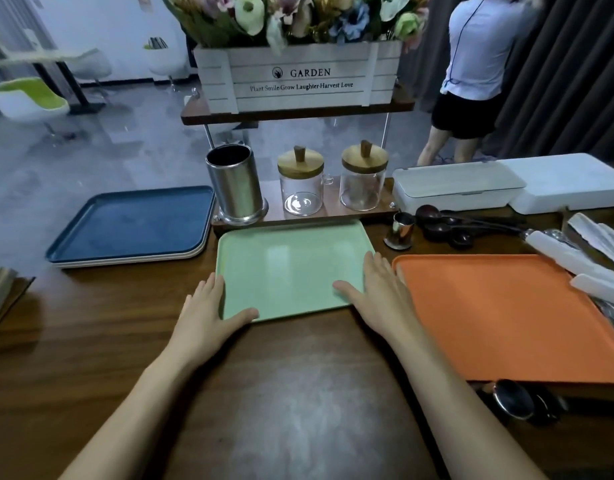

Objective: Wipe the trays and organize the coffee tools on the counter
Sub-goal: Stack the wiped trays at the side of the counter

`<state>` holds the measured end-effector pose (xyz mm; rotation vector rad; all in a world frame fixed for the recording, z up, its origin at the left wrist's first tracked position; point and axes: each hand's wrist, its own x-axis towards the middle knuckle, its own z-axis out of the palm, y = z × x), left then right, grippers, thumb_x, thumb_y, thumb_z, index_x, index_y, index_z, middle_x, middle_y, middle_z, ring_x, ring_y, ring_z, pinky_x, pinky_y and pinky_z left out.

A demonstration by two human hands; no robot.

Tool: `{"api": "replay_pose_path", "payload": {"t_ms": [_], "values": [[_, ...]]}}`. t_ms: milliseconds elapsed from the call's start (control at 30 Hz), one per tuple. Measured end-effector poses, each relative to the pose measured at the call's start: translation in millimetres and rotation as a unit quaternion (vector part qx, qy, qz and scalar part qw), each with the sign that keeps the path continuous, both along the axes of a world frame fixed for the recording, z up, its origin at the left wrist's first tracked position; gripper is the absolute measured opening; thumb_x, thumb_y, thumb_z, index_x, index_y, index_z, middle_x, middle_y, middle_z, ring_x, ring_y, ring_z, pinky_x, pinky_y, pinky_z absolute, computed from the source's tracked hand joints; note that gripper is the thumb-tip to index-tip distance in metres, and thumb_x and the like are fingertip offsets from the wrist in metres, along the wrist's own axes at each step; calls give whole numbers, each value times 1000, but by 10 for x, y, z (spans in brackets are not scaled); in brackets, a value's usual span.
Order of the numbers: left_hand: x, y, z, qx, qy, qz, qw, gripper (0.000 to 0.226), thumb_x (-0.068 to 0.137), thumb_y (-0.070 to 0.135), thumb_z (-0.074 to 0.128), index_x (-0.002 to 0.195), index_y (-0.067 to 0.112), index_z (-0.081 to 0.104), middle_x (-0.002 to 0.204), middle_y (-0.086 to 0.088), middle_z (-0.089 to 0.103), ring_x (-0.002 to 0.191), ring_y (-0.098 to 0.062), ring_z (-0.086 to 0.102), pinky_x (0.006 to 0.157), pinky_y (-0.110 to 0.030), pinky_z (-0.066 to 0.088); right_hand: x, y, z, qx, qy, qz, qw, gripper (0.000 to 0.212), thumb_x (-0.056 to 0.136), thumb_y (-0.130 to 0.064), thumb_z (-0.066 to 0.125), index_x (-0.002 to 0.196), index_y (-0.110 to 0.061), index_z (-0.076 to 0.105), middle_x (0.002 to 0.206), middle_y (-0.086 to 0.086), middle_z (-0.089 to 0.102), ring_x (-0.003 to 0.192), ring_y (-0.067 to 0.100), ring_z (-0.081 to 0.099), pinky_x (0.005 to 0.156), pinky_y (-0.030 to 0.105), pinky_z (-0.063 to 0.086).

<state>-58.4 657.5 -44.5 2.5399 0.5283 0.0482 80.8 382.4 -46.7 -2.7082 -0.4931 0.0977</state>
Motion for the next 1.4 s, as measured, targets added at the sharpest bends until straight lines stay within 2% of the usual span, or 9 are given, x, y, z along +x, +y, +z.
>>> {"api": "replay_pose_path", "payload": {"t_ms": [167,300,467,567,700,867,1000,1133,1400], "values": [[-282,250,-17,-17,-1,-31,999,107,79,77,59,162,25,16,169,3,13,156,-22,8,126,-48,8,-333,46,34,23,31,12,999,94,96,-66,44,160,-7,11,168,13,10,155,24,8,125,40,10],[-517,335,33,-31,-3,-37,999,105,83,65,65,162,20,12,169,3,9,157,-22,4,126,-43,5,-662,80,31,43,53,8,998,96,94,-68,46,161,-10,10,169,8,0,156,19,-1,123,36,13],[-753,523,44,-39,7,-72,997,107,84,67,62,163,23,6,170,3,4,157,-19,1,127,-40,4,-1032,84,6,31,53,-10,998,102,88,-80,40,162,-15,11,169,5,-6,156,19,-4,126,38,4],[-928,588,35,-9,-15,-95,995,102,86,71,56,162,20,11,169,2,14,156,-19,9,125,-39,7,-1280,81,10,33,89,-33,995,106,81,-86,42,162,-25,11,168,-5,-8,155,27,-3,124,45,12],[-1022,580,-15,33,-88,-121,988,84,81,76,55,148,33,29,136,16,46,131,-14,43,111,-36,28,-1381,88,117,23,97,-31,994,114,76,-85,52,162,-24,9,169,-3,-9,155,24,-4,124,41,9],[-1018,526,-8,18,-114,-105,988,89,69,77,71,138,39,31,120,17,48,117,-9,45,113,-38,28,-1379,117,226,11,115,-19,993,123,72,-80,63,162,-21,4,169,-1,-9,154,18,-9,123,38,0],[-1033,507,-33,18,-88,-98,991,107,68,84,63,153,31,25,145,10,43,137,-12,35,118,-29,16,-1359,69,124,40,118,-35,992,125,62,-87,65,161,-32,13,168,-10,-5,155,24,-4,122,49,14],[-1086,503,-15,-25,-76,-67,995,122,67,82,68,163,30,13,168,14,13,153,-8,14,121,-32,23,-1404,53,122,75,116,-26,990,121,65,-81,69,161,-35,11,168,-10,-7,155,22,-1,121,48,17],[-1441,708,99,-40,-81,3,996,120,67,76,73,161,40,8,166,23,0,153,0,5,121,-32,19,-1387,370,241,86,95,45,991,120,66,-80,69,161,-34,12,168,-7,-9,156,23,-2,121,44,18]]}}
